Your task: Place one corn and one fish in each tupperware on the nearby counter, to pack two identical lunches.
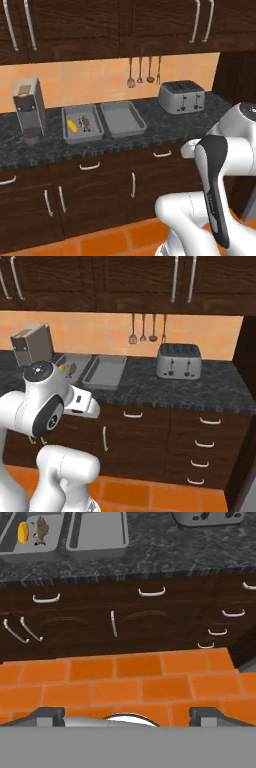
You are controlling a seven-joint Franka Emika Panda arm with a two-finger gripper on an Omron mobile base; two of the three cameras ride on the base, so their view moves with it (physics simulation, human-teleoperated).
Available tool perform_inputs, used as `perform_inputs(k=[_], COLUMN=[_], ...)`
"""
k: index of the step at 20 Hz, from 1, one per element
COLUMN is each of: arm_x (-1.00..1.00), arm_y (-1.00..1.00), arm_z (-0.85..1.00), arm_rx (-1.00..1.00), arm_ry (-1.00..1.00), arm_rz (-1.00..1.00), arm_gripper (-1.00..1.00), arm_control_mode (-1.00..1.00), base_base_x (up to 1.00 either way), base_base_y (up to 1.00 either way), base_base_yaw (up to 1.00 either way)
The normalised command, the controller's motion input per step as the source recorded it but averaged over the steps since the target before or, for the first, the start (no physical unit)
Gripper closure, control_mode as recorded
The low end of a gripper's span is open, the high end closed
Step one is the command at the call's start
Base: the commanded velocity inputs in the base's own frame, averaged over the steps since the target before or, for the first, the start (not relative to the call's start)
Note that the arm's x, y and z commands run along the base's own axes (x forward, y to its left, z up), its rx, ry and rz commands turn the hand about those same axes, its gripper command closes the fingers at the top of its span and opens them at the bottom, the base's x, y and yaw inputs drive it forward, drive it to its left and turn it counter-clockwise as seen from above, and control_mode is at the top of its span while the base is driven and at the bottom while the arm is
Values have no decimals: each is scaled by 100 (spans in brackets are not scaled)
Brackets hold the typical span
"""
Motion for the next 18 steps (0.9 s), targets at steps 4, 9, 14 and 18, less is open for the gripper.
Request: perform_inputs(k=[4, 9, 14, 18], arm_x=[0, 0, 0, 0], arm_y=[0, 0, 0, 0], arm_z=[0, 0, 0, 0], arm_rx=[0, 0, 0, 0], arm_ry=[0, 0, 0, 0], arm_rz=[0, 0, 0, 0], arm_gripper=[-100, -100, -100, -100], arm_control_mode=[100, 100, 100, 100], base_base_x=[-26, -15, -18, -15], base_base_y=[-100, -100, -100, -100], base_base_yaw=[-1, -2, -2, -3])
